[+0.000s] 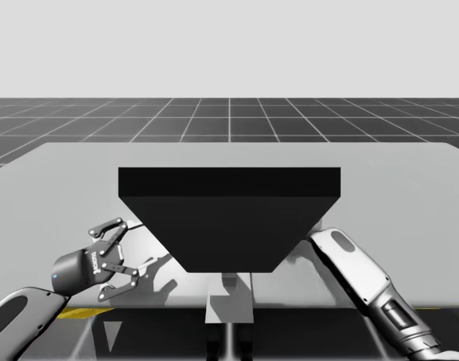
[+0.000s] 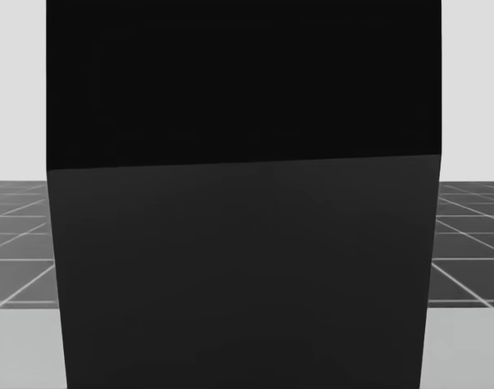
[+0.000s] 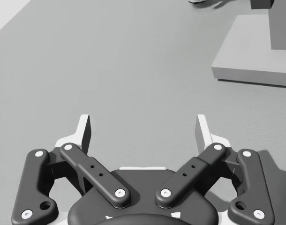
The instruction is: Reach around the screen and pick up the object behind it.
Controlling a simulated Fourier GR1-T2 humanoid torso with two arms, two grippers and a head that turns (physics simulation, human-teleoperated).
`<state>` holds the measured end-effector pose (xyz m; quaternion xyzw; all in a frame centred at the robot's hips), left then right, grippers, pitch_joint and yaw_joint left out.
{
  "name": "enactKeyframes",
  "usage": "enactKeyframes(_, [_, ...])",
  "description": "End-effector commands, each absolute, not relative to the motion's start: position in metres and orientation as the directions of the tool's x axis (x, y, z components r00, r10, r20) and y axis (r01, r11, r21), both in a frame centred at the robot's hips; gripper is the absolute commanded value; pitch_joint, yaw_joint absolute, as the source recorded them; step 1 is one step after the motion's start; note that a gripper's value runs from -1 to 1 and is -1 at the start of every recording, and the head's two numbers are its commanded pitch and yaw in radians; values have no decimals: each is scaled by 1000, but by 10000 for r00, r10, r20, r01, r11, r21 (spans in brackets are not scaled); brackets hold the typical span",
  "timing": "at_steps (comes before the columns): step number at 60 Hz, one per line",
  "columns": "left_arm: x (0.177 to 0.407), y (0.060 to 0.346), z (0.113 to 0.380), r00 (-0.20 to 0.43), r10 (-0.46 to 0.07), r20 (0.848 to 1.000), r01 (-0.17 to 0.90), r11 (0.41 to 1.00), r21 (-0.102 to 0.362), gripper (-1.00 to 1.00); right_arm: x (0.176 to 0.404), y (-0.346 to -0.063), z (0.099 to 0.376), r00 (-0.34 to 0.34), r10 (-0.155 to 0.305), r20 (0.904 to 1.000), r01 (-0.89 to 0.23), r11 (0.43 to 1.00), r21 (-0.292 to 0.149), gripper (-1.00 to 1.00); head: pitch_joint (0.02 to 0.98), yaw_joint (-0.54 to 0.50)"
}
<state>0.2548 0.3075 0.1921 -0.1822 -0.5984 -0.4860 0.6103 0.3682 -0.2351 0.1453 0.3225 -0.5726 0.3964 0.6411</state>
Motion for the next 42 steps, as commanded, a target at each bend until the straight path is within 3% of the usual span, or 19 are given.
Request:
enactKeyframes(1, [256, 307, 193, -1899, -3807, 9050, 8102, 4598, 3634, -1000, 377, -283, 176, -294, 981, 9947, -8221, 5637, -799, 945, 180, -8])
enactKeyframes(9, [256, 307, 194, -1926, -3811, 9043, 8090, 4599, 3661, -1000, 371, -309, 197, -732, 860, 9936, -7820, 6134, -1107, 956, 178, -13])
enactKeyframes(21, [257, 306, 197, -1989, -3856, 9010, 8069, 4574, 3738, -1000, 367, -336, 244, -1718, 756, 9822, -7199, 6710, -1775, 957, 175, -15])
enactKeyframes(31, [257, 308, 195, -1915, -3877, 9017, 8032, 4661, 3710, -1000, 365, -354, 289, -2679, 1044, 9578, -6508, 7134, -2598, 960, 175, -12])
enactKeyframes(36, [257, 309, 195, -1902, -3869, 9023, 8014, 4697, 3703, -1000, 362, -360, 313, -3223, 1124, 9399, -6074, 7370, -2964, 982, 176, -10])
enactKeyframes(37, [257, 309, 196, -1899, -3865, 9025, 8002, 4718, 3704, -1000, 361, -362, 324, -3444, 1221, 9308, -5814, 7508, -3136, 982, 176, -8])
enactKeyframes(40, [257, 310, 196, -1897, -3856, 9029, 8002, 4722, 3698, -1000, 359, -363, 336, -3614, 1272, 9237, -5600, 7624, -3241, 1000, 175, -7])
enactKeyframes(42, [257, 310, 196, -1904, -3864, 9025, 7994, 4726, 3710, -1000, 357, -366, 351, -3870, 1356, 9121, -5316, 7754, -3408, 997, 176, -6])
